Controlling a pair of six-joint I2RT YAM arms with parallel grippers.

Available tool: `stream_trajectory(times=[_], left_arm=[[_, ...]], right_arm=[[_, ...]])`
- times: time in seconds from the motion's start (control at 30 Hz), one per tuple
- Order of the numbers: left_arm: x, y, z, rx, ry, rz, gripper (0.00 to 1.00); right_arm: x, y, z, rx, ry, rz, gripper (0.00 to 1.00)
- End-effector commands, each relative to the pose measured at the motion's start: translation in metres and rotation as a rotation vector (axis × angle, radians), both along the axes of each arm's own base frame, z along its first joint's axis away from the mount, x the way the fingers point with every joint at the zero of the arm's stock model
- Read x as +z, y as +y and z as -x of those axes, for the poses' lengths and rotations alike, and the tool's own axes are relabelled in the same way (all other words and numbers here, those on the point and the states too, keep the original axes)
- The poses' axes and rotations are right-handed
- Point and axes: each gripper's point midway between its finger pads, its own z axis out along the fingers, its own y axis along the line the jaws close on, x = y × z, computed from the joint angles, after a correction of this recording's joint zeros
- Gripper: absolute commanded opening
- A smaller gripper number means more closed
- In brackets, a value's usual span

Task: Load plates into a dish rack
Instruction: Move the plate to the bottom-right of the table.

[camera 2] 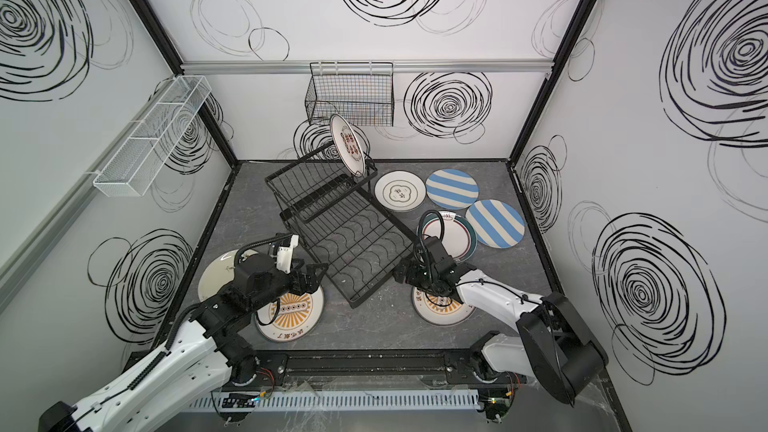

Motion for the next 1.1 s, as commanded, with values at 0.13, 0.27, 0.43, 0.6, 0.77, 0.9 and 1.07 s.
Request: stream_trajectory(times=[0.13, 0.27, 0.43, 0.6, 0.77, 0.9, 1.07], left_arm=[[0.014, 0.002, -0.004, 0.012, -0.040, 0.007, 0.96], [0.017, 0.004, -0.005, 0.019, -0.051, 0.003, 0.96], [0.017, 0.002, -0.005, 0.013, -0.047, -0.001, 0.96], [0.019, 0.002, -0.005, 0.012, -0.051, 0.001, 0.96], [0.018, 0.001, -0.005, 0.007, -0.049, 0.001, 0.96], [0.020, -0.001, -0.006, 0.002, -0.051, 0.002, 0.96], [0.022, -0.002, -0.008, 0.000, -0.050, 0.002, 0.96]], right_arm=[[0.033, 0.034, -0.013, 0.070, -0.111, -0.107, 0.97], [0.046, 0.046, -0.011, 0.122, -0.147, -0.142, 0.97], [0.048, 0.044, -0.010, 0.123, -0.157, -0.138, 0.97], [0.038, 0.030, -0.003, 0.097, -0.114, -0.068, 0.97], [0.030, -0.005, 0.002, 0.032, -0.077, 0.109, 0.96], [0.023, -0.053, 0.012, -0.081, 0.014, 0.298, 0.94], [0.021, -0.118, 0.031, -0.263, 0.112, 0.517, 0.91]])
